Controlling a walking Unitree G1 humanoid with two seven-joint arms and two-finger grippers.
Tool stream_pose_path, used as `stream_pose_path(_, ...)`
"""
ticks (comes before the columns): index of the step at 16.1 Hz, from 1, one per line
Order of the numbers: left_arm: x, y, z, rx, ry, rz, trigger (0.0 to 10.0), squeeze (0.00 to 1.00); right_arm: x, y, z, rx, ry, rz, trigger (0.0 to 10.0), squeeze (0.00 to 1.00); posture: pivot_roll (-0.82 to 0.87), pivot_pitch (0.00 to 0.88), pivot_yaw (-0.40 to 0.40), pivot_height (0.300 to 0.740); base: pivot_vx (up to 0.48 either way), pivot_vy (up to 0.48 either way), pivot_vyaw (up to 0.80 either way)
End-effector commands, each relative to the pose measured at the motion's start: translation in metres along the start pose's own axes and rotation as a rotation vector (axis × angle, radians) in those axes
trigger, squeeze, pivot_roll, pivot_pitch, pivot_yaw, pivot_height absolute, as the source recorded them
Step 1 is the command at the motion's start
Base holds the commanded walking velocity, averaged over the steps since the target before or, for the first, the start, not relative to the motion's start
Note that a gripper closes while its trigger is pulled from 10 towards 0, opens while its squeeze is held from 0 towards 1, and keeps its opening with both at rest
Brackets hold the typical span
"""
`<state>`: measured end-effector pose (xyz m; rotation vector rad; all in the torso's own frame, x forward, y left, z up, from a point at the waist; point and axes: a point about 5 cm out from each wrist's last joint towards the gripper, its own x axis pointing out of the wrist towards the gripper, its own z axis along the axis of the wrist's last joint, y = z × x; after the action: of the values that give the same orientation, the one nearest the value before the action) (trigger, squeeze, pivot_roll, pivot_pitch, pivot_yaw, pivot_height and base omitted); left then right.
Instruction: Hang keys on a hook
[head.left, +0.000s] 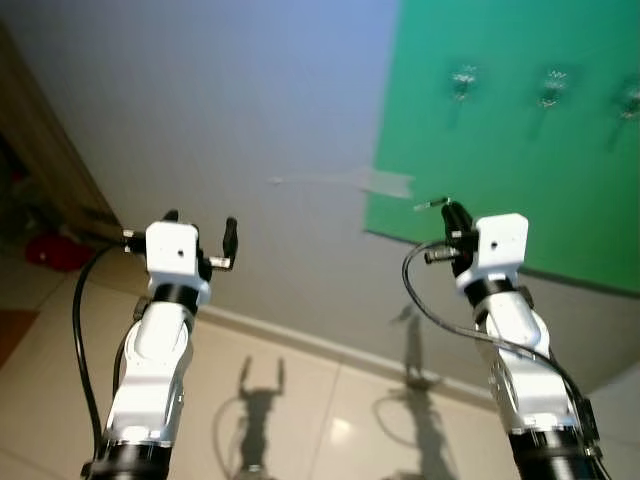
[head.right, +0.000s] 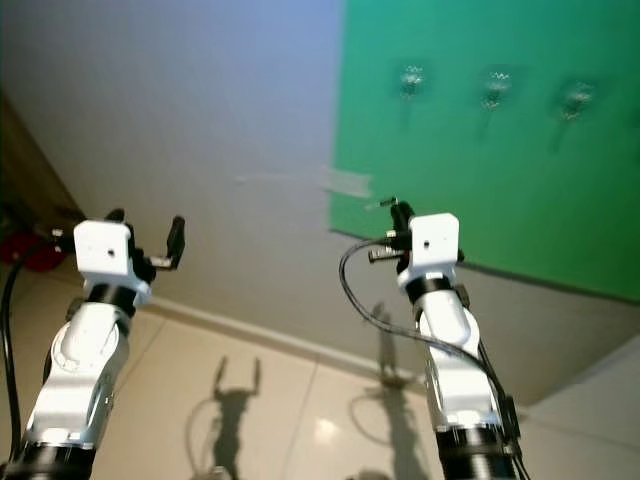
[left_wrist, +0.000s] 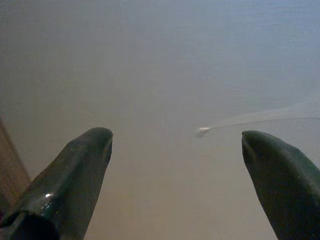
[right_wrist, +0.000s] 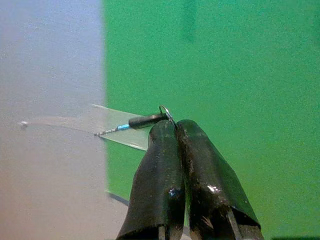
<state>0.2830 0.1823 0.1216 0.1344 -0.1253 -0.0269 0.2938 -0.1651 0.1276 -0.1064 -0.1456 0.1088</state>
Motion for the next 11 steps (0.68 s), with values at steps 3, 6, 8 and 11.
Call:
stream_pose_path(3, 0.0047, -0.0085, 0.0052, 0.003, -0.023, -0.029, 10.0, 0.0, -0.0025, -0.0113, -0.0008, 0.021, -0.003, -0.057, 10.0, 0.0, -0.11, 0.016, 0.033, 0.74, 0.0, -0.48, 0.0)
stream_pose_path(6, 0.0045, -0.0091, 0.0047, 0.01, -0.024, -0.043, 10.0, 0.0, -0.0056, -0.0079, -0.0018, 0.031, -0.004, -0.056, 10.0, 0.0, -0.12, 0.011, 0.041, 0.74, 0.0, -0.48, 0.0)
stream_pose_path(8, 0.0042, -0.01, 0.0043, 0.015, -0.024, -0.05, 10.0, 0.0, -0.0059, -0.0077, -0.0021, 0.036, -0.005, -0.056, 10.0, 0.0, -0.12, 0.008, 0.043, 0.74, 0.0, -0.48, 0.0)
stream_pose_path(11, 0.0048, -0.0106, 0.003, 0.0, -0.01, -0.053, 10.0, 0.0, -0.0055, -0.0087, -0.0009, 0.049, -0.011, -0.055, 10.0, 0.0, -0.11, 0.011, 0.045, 0.74, 0.0, -0.126, 0.0)
